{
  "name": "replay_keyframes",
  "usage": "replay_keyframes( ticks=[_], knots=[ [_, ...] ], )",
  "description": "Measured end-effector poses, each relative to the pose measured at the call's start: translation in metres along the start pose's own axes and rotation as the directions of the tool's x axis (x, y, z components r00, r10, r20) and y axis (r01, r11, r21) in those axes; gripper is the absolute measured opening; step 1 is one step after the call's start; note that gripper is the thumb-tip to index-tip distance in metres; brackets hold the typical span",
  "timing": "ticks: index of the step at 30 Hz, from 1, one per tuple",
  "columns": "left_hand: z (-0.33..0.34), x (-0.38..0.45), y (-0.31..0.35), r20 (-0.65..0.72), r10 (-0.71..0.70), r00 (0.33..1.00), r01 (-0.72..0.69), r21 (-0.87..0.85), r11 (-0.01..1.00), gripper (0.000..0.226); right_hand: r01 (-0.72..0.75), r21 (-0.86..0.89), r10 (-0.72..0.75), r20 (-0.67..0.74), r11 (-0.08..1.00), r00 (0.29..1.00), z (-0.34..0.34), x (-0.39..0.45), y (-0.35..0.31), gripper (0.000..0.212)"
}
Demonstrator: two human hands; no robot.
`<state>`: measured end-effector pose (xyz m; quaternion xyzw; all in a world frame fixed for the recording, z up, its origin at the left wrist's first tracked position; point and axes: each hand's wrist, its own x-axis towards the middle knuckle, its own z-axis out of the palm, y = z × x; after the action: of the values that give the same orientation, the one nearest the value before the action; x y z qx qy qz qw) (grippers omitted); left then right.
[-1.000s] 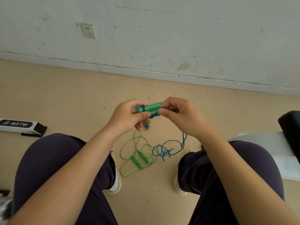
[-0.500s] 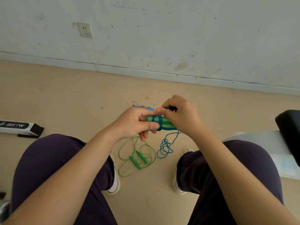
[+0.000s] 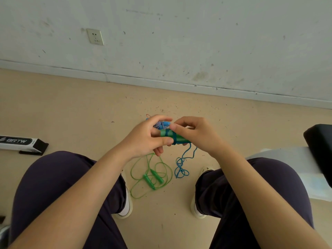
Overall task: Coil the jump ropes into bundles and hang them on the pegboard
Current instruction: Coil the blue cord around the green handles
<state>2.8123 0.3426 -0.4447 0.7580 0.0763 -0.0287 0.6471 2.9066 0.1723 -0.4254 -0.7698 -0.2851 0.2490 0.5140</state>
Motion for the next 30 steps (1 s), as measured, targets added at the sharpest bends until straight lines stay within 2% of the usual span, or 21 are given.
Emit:
replay_keyframes(
  ticks=[4, 7, 10, 13, 15, 18, 22, 27, 30],
  knots=[
    [-0.002, -0.001, 0.001, -0.053, 0.069, 0.996, -0.072, -0.05, 0.996, 0.051, -0.048, 0.159, 0.031, 0.105, 0.986, 0.994, -0.008, -0.002, 0.0, 0.016],
    [-0.001, -0.001, 0.003, -0.119, 0.086, 0.989, -0.098, -0.095, 0.991, 0.042, -0.067, 0.31, 0.046, 0.072, 0.948, 0.996, -0.005, 0.0, 0.001, 0.019],
    [0.002, 0.0, 0.005, -0.216, 0.046, 0.975, -0.097, -0.233, 0.968, 0.033, -0.081, 0.482, 0.041, 0.093, 0.872, 0.995, 0.003, 0.003, 0.003, 0.019],
    [0.004, 0.001, 0.006, -0.253, 0.006, 0.967, -0.084, -0.297, 0.951, 0.026, -0.057, 0.478, 0.024, 0.075, 0.876, 0.997, 0.011, 0.003, 0.005, 0.019],
    [0.003, -0.001, 0.007, -0.201, -0.026, 0.979, -0.05, -0.365, 0.93, 0.029, -0.059, 0.469, 0.032, 0.065, 0.881, 0.997, 0.013, 0.003, 0.006, 0.028],
    [0.001, -0.003, 0.01, -0.11, -0.033, 0.993, -0.02, -0.45, 0.893, 0.04, -0.079, 0.437, 0.036, 0.106, 0.896, 0.994, 0.009, 0.005, 0.004, 0.03],
    [0.002, -0.006, 0.011, -0.054, -0.014, 0.998, -0.013, -0.456, 0.89, 0.036, -0.096, 0.327, 0.061, 0.114, 0.94, 0.992, 0.004, 0.006, 0.002, 0.039],
    [-0.002, -0.006, 0.012, 0.044, -0.026, 0.999, 0.045, -0.539, 0.841, 0.022, -0.107, 0.343, 0.077, 0.099, 0.933, 0.992, 0.002, 0.006, 0.0, 0.045],
    [-0.003, -0.006, 0.01, 0.05, -0.014, 0.999, 0.037, -0.498, 0.867, 0.026, -0.113, 0.349, 0.074, 0.122, 0.93, 0.99, 0.003, 0.004, -0.001, 0.05]
  ],
)
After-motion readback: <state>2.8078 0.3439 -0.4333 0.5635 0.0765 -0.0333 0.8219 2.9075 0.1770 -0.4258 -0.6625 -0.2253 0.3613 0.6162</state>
